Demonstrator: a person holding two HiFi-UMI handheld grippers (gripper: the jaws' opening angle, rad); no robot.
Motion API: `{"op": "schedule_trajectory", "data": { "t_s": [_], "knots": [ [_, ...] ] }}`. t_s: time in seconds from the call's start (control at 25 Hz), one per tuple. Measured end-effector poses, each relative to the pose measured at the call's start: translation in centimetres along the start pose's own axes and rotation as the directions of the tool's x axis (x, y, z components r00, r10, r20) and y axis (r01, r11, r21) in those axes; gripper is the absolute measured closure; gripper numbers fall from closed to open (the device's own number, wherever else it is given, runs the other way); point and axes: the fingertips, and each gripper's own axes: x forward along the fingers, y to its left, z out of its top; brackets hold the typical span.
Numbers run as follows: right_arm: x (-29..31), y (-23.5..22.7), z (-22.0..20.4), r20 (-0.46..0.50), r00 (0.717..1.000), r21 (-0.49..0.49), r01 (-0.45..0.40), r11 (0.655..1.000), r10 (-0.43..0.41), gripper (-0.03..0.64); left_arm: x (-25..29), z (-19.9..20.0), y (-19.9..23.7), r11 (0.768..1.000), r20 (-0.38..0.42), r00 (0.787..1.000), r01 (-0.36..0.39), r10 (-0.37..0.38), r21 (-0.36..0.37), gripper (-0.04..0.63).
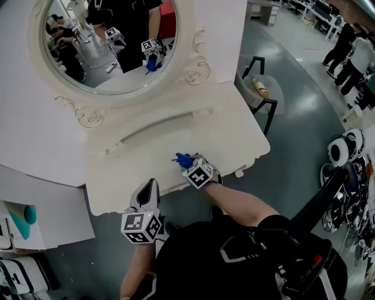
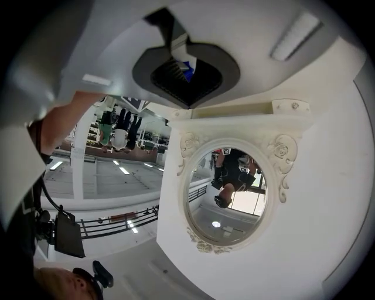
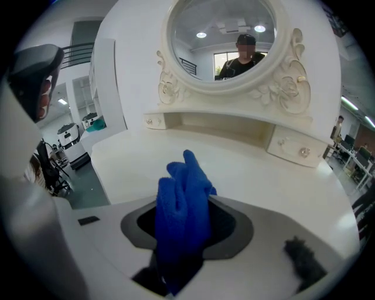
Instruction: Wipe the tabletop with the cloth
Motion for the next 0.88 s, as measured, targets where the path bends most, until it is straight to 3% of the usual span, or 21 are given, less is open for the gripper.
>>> {"op": "schedule_trajectory", "data": {
  "t_s": [0.52,0.88],
  "knots": [
    [-4.5,-9.7,-4.6,0.016,0.995,0.094,0.098,0.991,-0.1,0.457,4.6,0.4,-6.0,0.996,-0.035,0.996,0.08,-0.078,0.041,0.588],
    [-9.3,-18.8,-9.2,-0.003,0.975,0.202,0.217,0.955,-0.221,0.457,7.3,0.7,-9.7,0.991,-0.059,0.992,0.117,-0.113,0.069,0.588]
  ]
}}
